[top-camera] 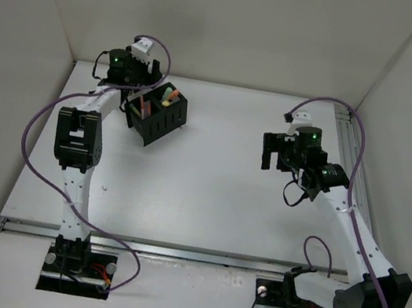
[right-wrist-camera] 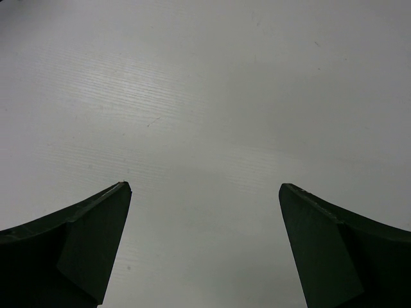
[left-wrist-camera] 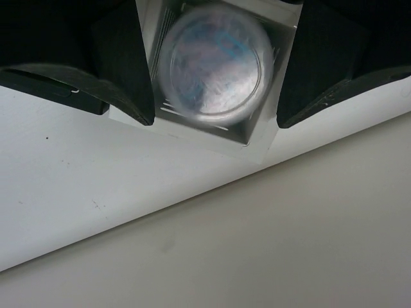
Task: Sort the stationery into containers
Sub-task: Place the stationery in the storage box, then reset both arms
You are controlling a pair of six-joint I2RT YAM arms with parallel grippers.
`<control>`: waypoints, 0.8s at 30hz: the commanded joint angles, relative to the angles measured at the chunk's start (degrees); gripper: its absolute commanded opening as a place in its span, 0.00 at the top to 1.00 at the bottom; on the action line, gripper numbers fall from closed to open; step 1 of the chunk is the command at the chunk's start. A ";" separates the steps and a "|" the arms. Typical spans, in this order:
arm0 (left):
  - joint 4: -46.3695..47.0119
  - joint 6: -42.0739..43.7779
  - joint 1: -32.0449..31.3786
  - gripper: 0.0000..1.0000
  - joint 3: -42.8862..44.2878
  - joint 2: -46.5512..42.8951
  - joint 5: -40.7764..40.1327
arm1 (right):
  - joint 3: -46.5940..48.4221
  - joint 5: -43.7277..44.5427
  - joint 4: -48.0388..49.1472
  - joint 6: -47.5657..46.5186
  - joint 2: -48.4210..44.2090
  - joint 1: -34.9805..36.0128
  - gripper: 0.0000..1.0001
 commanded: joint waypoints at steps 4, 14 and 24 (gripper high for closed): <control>5.39 -0.73 -0.14 0.25 -1.69 -6.29 1.05 | 1.37 -1.55 2.86 0.75 -0.79 -0.44 0.02; 5.40 -4.24 0.38 0.00 -1.26 -12.44 0.61 | 1.20 -3.93 2.86 1.54 -2.63 -0.71 0.02; -14.43 -12.32 -1.10 0.01 -0.87 -27.54 -12.73 | -2.05 8.72 2.86 11.45 -5.53 -0.71 0.02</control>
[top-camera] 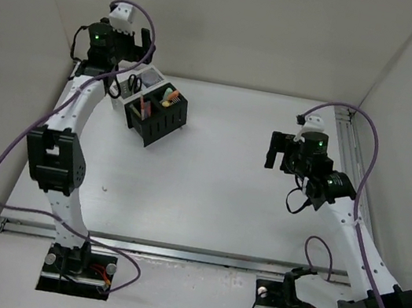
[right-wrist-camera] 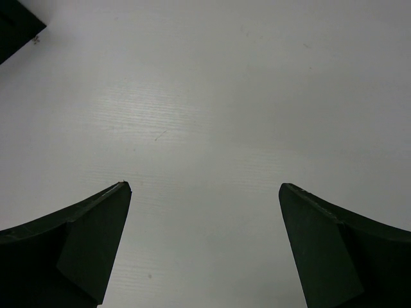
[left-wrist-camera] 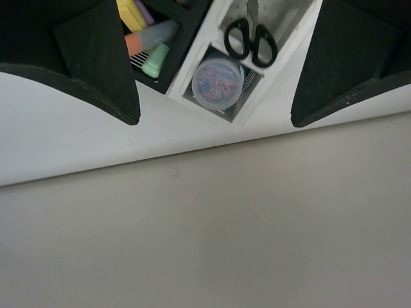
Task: Sort the stationery into containers
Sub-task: Reset both arms
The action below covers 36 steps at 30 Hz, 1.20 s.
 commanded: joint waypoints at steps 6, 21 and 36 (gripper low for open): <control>-18.19 -14.07 -4.79 0.00 -23.90 -30.08 -20.84 | -8.75 11.99 3.26 14.40 -3.13 -3.20 0.02; -28.14 -29.72 -15.08 0.00 -61.23 -73.85 -34.31 | -25.98 16.82 6.69 22.50 -24.84 -7.61 0.02; -38.60 -30.79 -15.09 0.00 -59.84 -76.08 -43.10 | -27.92 16.39 7.04 23.21 -25.63 -7.78 0.02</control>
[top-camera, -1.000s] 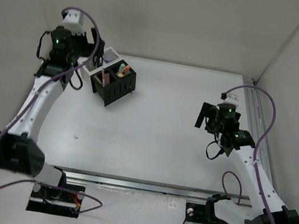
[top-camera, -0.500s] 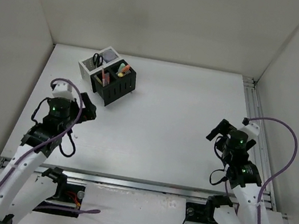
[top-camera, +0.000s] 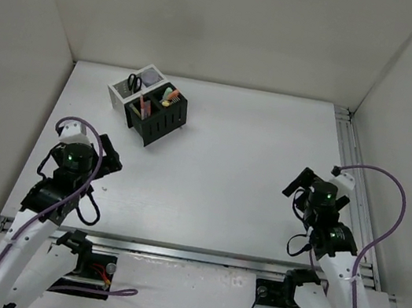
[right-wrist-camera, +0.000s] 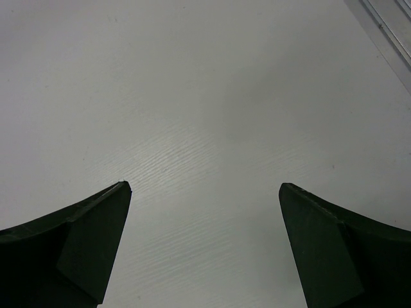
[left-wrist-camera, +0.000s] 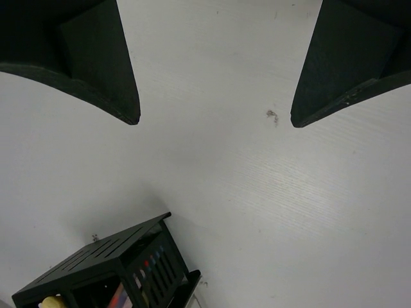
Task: Sort the stationery into containers
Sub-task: Reset both arms
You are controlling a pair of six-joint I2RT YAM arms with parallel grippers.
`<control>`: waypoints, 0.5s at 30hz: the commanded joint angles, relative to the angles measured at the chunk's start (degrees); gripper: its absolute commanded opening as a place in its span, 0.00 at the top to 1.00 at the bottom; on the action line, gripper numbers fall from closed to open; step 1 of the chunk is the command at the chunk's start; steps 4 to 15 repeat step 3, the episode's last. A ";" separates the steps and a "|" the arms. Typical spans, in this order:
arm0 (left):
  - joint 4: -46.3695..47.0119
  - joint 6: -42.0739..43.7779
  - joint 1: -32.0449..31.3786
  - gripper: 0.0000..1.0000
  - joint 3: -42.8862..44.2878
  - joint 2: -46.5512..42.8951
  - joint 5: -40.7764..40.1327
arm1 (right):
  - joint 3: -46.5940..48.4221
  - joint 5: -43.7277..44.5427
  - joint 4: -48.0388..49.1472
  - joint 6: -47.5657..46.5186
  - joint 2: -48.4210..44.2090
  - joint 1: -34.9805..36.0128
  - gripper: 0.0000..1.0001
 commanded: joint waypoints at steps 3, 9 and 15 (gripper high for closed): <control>-0.46 0.08 -0.27 0.00 3.53 1.48 -2.32 | -1.26 1.83 3.56 1.20 -3.46 -0.09 0.02; -0.46 0.08 -0.27 0.00 3.53 1.48 -2.32 | -1.26 1.83 3.56 1.20 -3.46 -0.09 0.02; -0.46 0.08 -0.27 0.00 3.53 1.48 -2.32 | -1.26 1.83 3.56 1.20 -3.46 -0.09 0.02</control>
